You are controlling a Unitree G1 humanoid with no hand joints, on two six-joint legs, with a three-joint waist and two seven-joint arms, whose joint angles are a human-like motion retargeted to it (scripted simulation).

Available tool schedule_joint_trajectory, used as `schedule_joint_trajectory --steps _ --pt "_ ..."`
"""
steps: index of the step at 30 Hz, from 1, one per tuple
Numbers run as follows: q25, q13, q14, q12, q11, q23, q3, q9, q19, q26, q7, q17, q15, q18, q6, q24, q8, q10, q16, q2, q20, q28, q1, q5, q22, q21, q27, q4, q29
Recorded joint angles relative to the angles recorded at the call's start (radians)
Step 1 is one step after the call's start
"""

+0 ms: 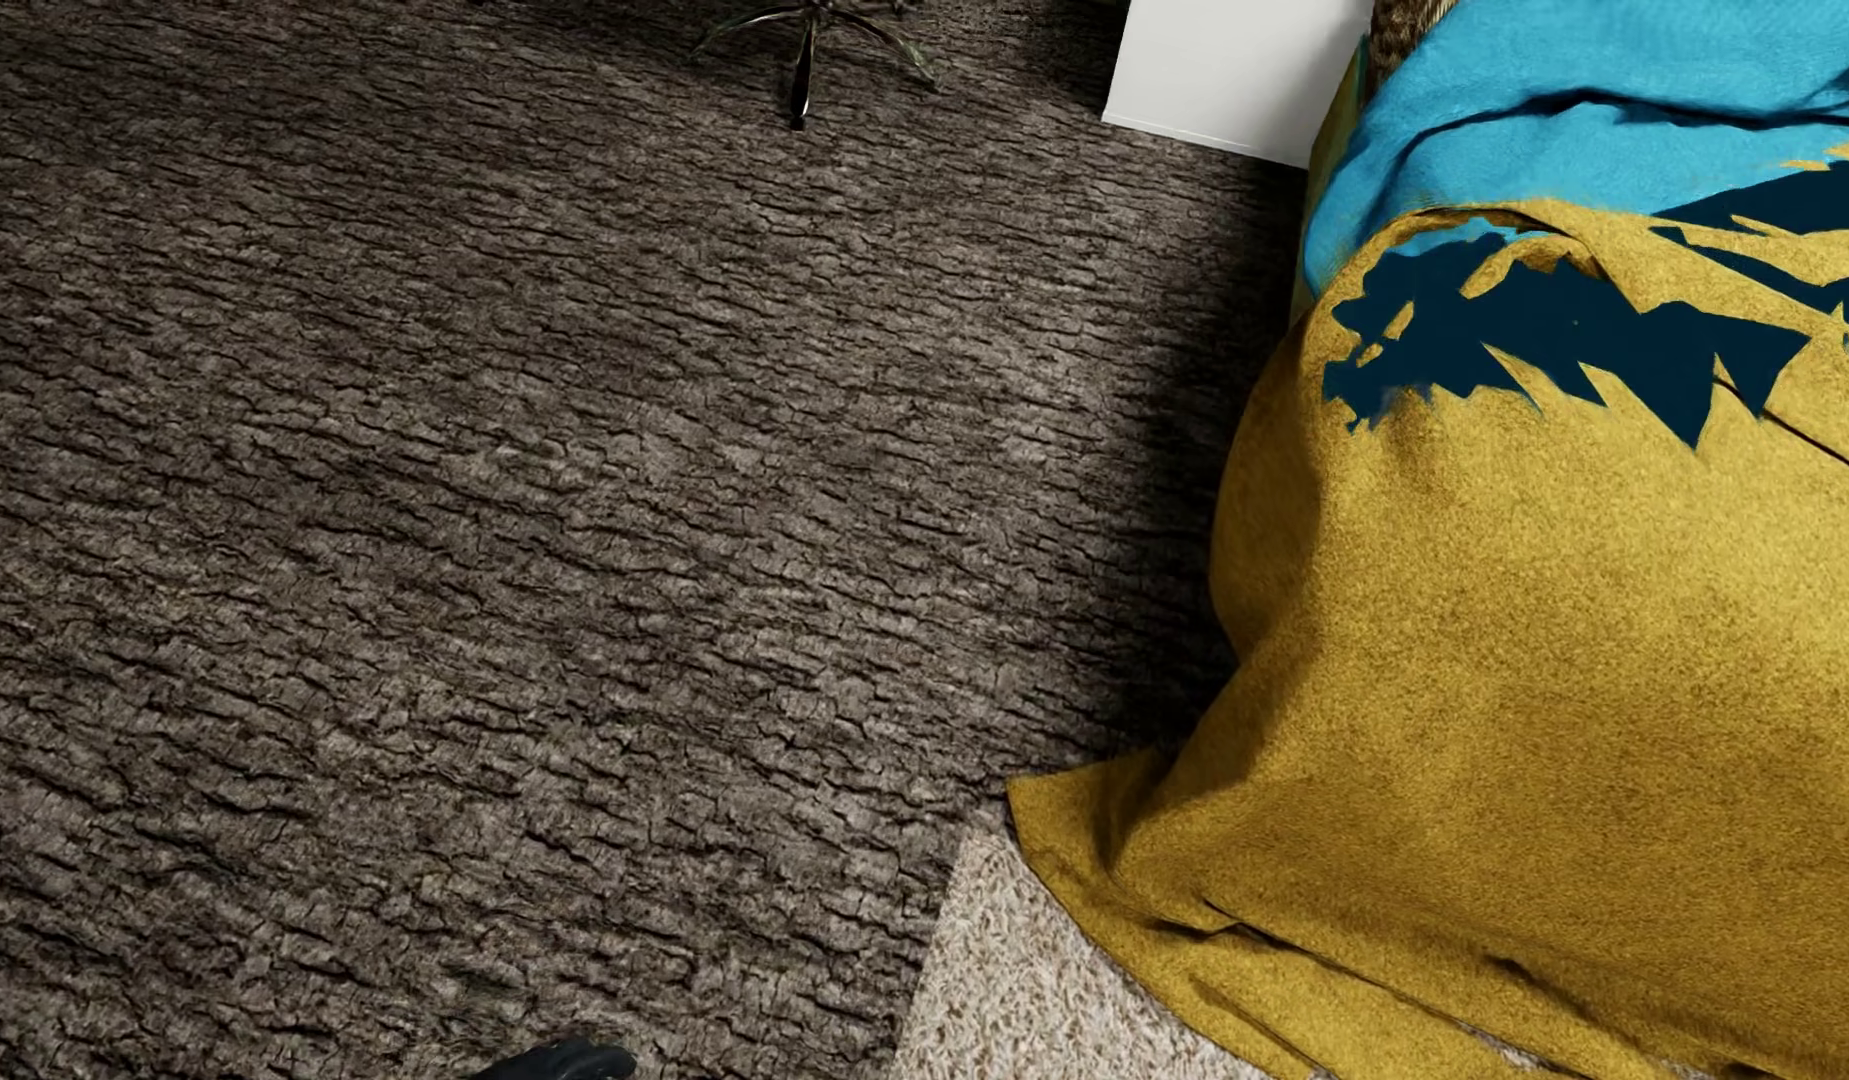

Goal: Head to the officechair

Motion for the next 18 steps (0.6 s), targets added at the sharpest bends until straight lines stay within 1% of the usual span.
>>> schedule_joint_trajectory --steps 1,2,3,4,5,6,7,8,9,10,11,12,13,14,15,16,17,18 --pt "-0.006 -0.056 -0.081 0.035 -0.065 -0.062 0.013 -0.004 -0.006 0.010 0.015 0.025 -0.029 0.021 0.005 0.006 0.013 -0.055 -0.017 0.105 -0.017 -0.036 -0.124 0.023 0.076 -0.010 -0.024 0.010 -0.061" --pt "-0.009 -0.116 -0.137 0.078 -0.121 -0.134 0.028 -0.008 -0.010 0.002 0.045 0.041 -0.052 0.048 0.005 -0.003 0.034 -0.164 -0.030 0.203 -0.012 -0.077 -0.228 0.039 0.122 -0.003 -0.056 0.024 -0.092" --pt "-0.009 -0.181 -0.168 0.127 -0.168 -0.215 0.044 -0.013 -0.010 -0.021 0.085 0.045 -0.065 0.067 0.003 -0.021 0.062 -0.327 -0.040 0.293 0.006 -0.110 -0.308 0.046 0.135 0.017 -0.094 0.045 -0.103" --pt "-0.003 -0.247 -0.177 0.174 -0.209 -0.301 0.061 -0.019 -0.009 -0.051 0.116 0.041 -0.068 0.065 0.000 -0.044 0.095 -0.542 -0.052 0.376 0.027 -0.119 -0.358 0.043 0.128 0.038 -0.133 0.052 -0.113" --pt "0.012 -0.303 -0.168 0.216 -0.242 -0.381 0.079 -0.024 -0.005 -0.075 0.116 0.033 -0.058 0.044 -0.008 -0.062 0.133 -0.786 -0.068 0.456 0.043 -0.101 -0.378 0.028 0.120 0.052 -0.165 0.034 -0.130" --pt "0.035 -0.339 -0.167 0.247 -0.251 -0.446 0.096 -0.030 0.004 -0.081 0.100 0.025 -0.023 0.010 -0.021 -0.060 0.166 -0.987 -0.084 0.529 0.046 -0.071 -0.372 0.003 0.129 0.056 -0.181 0.008 -0.153" --pt "0.063 -0.348 -0.139 0.267 -0.221 -0.495 0.111 -0.035 0.015 -0.066 0.112 0.015 0.044 -0.007 -0.037 -0.035 0.186 -1.047 -0.099 0.583 0.037 -0.058 -0.363 -0.027 0.155 0.053 -0.181 -0.007 -0.176" --pt "0.091 -0.333 -0.050 0.272 -0.138 -0.532 0.124 -0.039 0.047 -0.045 0.150 -0.006 0.148 0.028 -0.059 -0.002 0.200 -0.950 -0.117 0.610 0.025 -0.075 -0.372 -0.061 0.190 0.048 -0.168 -0.024 -0.190" --pt "0.111 -0.303 0.029 0.260 0.020 -0.559 0.133 -0.037 0.126 -0.036 0.187 -0.036 0.296 0.077 -0.087 0.020 0.214 -0.798 -0.135 0.593 0.020 -0.109 -0.386 -0.093 0.224 0.043 -0.145 -0.048 -0.196" --pt "0.119 -0.268 -0.011 0.231 0.246 -0.564 0.139 -0.029 0.212 -0.040 0.216 -0.063 0.453 0.116 -0.117 0.027 0.222 -0.662 -0.148 0.519 0.031 -0.134 -0.378 -0.117 0.244 0.038 -0.112 -0.079 -0.197" --pt "0.119 -0.236 -0.102 0.188 0.472 -0.529 0.143 -0.019 0.267 -0.041 0.247 -0.076 0.508 0.145 -0.145 0.029 0.228 -0.586 -0.158 0.392 0.056 -0.130 -0.342 -0.138 0.241 0.039 -0.065 -0.112 -0.193" --pt "0.119 -0.215 -0.179 0.141 0.648 -0.449 0.144 -0.010 0.229 -0.032 0.276 -0.075 0.439 0.154 -0.168 0.034 0.236 -0.575 -0.165 0.235 0.091 -0.082 -0.271 -0.156 0.210 0.050 -0.006 -0.144 -0.174" --pt "0.115 -0.201 -0.231 0.095 0.739 -0.333 0.144 -0.005 0.192 -0.021 0.299 -0.072 0.354 0.158 -0.186 0.034 0.237 -0.611 -0.174 0.077 0.133 0.003 -0.177 -0.183 0.157 0.073 0.052 -0.176 -0.128" --pt "0.099 -0.185 -0.264 0.051 0.744 -0.203 0.140 -0.004 0.141 -0.024 0.308 -0.075 0.289 0.156 -0.198 0.017 0.225 -0.679 -0.185 -0.061 0.174 0.095 -0.067 -0.213 0.099 0.111 0.091 -0.210 -0.053" --pt "0.063 -0.160 -0.283 0.005 0.674 -0.079 0.131 -0.005 0.101 -0.049 0.303 -0.087 0.228 0.154 -0.204 -0.018 0.200 -0.755 -0.192 -0.174 0.205 0.160 0.044 -0.241 0.051 0.163 0.102 -0.243 0.039" --pt "0.016 -0.125 -0.290 -0.046 0.547 0.023 0.119 -0.008 0.081 -0.093 0.283 -0.102 0.178 0.150 -0.206 -0.056 0.164 -0.824 -0.189 -0.262 0.217 0.182 0.148 -0.267 0.014 0.218 0.085 -0.271 0.133" --pt "-0.024 -0.083 -0.291 -0.105 0.369 0.089 0.104 -0.013 0.058 -0.136 0.251 -0.123 0.146 0.146 -0.206 -0.077 0.123 -0.879 -0.175 -0.323 0.202 0.168 0.243 -0.290 -0.025 0.257 0.052 -0.293 0.221" --pt "-0.044 -0.031 -0.284 -0.167 0.148 0.117 0.085 -0.020 0.061 -0.174 0.211 -0.137 0.126 0.140 -0.206 -0.080 0.088 -0.929 -0.151 -0.357 0.164 0.148 0.335 -0.306 -0.076 0.265 0.022 -0.307 0.282"
